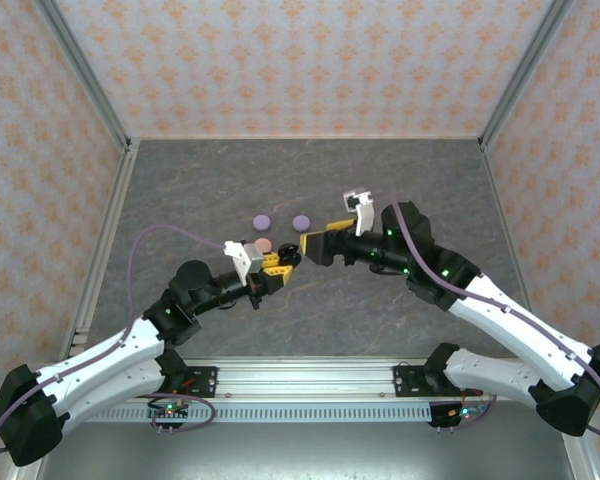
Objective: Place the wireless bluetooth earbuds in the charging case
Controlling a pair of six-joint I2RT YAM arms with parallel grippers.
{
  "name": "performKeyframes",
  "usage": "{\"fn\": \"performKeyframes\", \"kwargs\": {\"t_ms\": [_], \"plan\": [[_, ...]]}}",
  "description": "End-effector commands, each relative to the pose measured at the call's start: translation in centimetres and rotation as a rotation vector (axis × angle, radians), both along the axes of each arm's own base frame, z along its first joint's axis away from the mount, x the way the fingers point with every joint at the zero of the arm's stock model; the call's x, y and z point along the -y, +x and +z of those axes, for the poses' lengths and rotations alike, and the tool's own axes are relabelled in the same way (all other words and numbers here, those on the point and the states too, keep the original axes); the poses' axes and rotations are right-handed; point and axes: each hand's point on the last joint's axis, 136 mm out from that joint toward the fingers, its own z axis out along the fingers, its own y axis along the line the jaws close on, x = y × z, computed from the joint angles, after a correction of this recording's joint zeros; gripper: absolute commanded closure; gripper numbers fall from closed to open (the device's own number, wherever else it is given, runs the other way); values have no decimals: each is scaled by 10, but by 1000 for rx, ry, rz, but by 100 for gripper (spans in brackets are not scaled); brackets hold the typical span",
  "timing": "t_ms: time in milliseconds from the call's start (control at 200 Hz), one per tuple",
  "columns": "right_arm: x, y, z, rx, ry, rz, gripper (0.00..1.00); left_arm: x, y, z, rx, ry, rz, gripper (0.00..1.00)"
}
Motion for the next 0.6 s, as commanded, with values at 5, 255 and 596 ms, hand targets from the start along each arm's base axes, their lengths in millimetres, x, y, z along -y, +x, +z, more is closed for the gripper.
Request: {"fn": "performKeyframes", "kwargs": {"t_ms": [5,255,596], "plan": [[-22,-24,-1,-62,79,190,6,4,-11,37,71,-90,-60,100],[-40,-29,2,-101,150,282,14,7,-13,39,60,-89,-80,100],[-50,-30,17,-87,208,336,26,13,-11,33,42,-58,-87,100]]}}
